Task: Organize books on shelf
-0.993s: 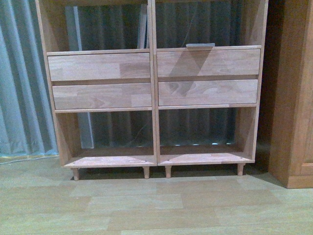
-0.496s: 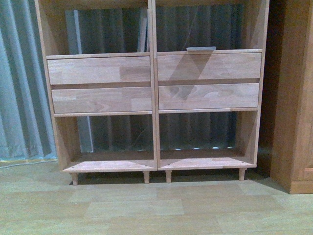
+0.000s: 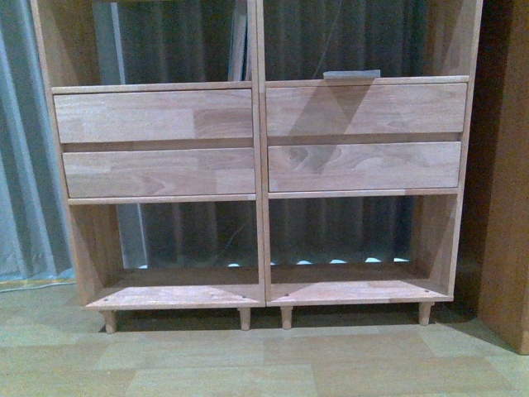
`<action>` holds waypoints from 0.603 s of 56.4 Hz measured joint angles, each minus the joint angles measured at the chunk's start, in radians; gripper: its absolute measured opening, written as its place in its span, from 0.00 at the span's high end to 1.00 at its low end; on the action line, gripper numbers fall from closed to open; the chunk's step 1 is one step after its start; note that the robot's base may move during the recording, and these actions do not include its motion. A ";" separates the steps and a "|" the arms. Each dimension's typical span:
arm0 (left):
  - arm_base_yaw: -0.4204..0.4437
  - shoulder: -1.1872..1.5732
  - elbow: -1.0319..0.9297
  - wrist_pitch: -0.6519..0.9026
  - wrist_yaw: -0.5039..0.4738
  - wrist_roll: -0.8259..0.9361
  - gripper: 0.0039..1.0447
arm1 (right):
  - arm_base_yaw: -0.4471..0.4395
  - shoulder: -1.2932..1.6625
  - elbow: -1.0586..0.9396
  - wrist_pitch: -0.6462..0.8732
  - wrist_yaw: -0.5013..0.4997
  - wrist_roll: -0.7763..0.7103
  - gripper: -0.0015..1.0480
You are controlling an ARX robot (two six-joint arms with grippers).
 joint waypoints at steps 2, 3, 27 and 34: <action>0.000 0.000 0.000 0.000 0.000 0.000 0.06 | 0.000 0.000 0.000 0.000 0.000 0.000 0.07; 0.000 0.000 0.000 0.000 0.000 0.000 0.06 | 0.000 0.000 0.000 0.000 0.000 0.000 0.07; 0.000 0.000 0.000 0.000 0.000 0.000 0.06 | 0.000 0.000 0.000 0.000 0.000 0.000 0.07; 0.000 0.000 0.000 0.000 0.000 0.000 0.06 | 0.000 0.000 0.000 0.000 -0.001 0.000 0.07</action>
